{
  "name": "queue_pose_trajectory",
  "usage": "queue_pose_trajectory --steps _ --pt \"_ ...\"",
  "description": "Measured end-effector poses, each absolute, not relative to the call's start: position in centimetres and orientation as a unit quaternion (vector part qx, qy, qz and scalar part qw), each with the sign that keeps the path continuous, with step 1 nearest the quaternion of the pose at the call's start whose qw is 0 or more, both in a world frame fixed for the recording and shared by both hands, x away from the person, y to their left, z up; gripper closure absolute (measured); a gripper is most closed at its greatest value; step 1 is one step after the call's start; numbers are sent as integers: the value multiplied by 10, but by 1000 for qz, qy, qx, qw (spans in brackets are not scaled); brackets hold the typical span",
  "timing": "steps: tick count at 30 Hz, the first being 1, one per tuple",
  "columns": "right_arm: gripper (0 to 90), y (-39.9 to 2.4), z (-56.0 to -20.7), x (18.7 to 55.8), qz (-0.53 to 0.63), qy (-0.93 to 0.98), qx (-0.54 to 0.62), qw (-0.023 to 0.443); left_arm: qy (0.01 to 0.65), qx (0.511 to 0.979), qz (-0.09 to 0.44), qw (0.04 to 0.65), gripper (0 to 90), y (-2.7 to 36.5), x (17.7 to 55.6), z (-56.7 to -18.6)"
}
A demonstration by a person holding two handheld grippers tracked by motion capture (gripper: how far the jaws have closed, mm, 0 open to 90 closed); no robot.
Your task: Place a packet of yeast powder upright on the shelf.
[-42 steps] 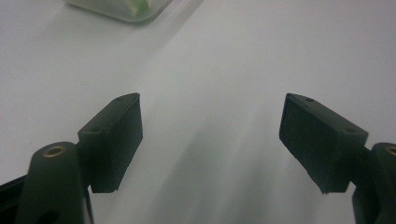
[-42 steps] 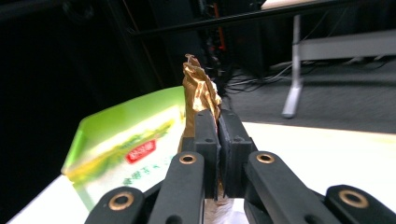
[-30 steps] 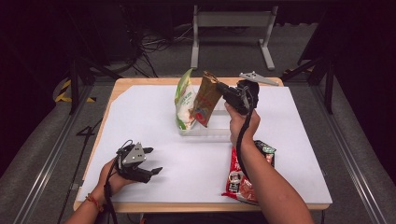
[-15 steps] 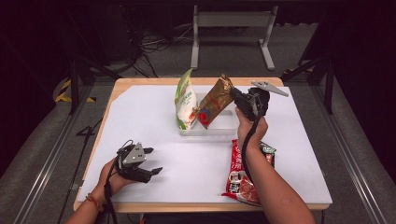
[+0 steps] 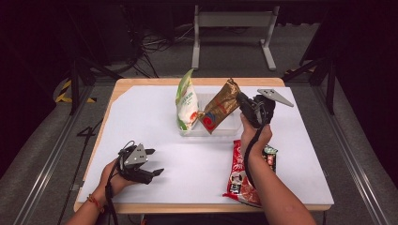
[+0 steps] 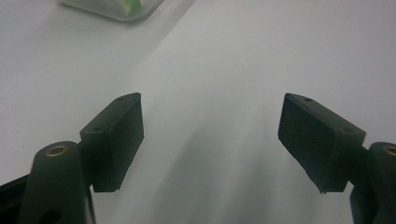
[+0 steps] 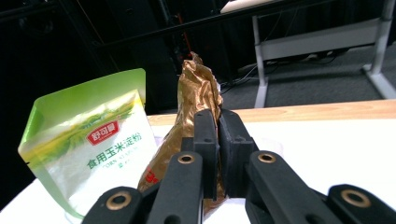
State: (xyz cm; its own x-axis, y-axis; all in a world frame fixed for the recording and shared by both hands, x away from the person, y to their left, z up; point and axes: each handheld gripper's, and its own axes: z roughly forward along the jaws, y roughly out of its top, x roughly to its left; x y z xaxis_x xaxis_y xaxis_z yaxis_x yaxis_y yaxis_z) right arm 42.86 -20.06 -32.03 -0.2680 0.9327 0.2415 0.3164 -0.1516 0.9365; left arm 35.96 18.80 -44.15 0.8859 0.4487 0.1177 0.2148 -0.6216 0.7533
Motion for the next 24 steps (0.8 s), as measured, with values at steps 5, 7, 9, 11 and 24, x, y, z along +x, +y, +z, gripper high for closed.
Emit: queue_pose_trajectory --steps 5,7,9,11,24 --pt "873 -198 -318 435 539 581 534 294 188 888 147 393 234 188 360 -442" --pt "873 -194 -312 439 537 580 534 300 185 889 147 394 235 187 360 -442" --pt "873 -189 -306 445 532 589 529 303 183 889 147 393 236 186 360 -442" --pt "873 -183 -299 452 526 595 527 302 182 890 146 393 237 186 359 -442" --pt "872 -167 -279 474 472 616 539 327 175 889 147 396 244 187 358 -442"
